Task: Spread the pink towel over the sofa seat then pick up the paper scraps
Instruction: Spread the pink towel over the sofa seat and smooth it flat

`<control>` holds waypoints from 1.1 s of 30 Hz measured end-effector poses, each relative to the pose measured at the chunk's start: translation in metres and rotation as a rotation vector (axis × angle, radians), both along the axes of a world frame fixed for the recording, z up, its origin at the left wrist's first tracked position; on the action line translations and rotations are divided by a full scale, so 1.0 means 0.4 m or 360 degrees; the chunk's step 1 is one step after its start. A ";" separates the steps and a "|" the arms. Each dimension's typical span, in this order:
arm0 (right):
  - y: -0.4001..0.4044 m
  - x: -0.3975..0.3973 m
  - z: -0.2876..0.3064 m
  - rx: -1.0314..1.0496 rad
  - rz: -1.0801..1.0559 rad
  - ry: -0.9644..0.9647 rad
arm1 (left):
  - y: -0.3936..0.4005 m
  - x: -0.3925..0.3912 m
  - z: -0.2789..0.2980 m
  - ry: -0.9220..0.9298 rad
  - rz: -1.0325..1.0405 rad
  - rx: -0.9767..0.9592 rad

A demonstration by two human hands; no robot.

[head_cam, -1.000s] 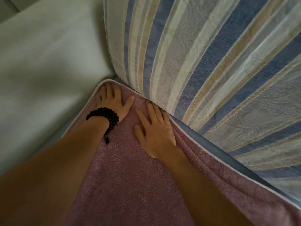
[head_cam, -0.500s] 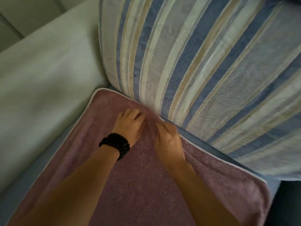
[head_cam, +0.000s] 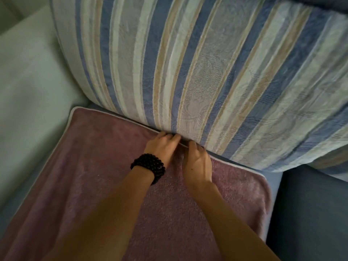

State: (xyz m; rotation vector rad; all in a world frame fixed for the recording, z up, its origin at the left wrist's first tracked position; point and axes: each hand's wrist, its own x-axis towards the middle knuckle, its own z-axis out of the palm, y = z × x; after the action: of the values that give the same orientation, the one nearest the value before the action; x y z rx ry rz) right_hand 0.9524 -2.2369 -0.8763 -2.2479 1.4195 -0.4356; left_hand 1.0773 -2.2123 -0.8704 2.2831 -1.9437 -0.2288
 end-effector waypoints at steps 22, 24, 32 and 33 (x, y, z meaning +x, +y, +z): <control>0.031 -0.472 -0.037 0.0133 0.0452 0.0660 | 0.069 -0.357 -0.079 -0.0115 -0.0234 0.0376; 0.034 -0.499 -0.025 0.0130 0.0481 0.0706 | 0.076 -0.397 -0.078 -0.0097 -0.0281 0.0396; 0.166 -0.546 0.058 0.0184 0.0459 0.0237 | 0.254 -0.439 0.043 0.0004 -0.0111 0.0030; 0.196 -0.553 0.061 0.0150 0.0487 0.0208 | 0.291 -0.444 0.054 0.0012 -0.0127 -0.0030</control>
State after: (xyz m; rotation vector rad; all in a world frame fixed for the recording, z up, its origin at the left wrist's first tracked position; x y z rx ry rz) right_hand 0.7312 -2.1586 -0.8520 -2.3979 1.1016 -0.1212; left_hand 0.8999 -2.0958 -0.8489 2.1922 -2.0262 -0.2260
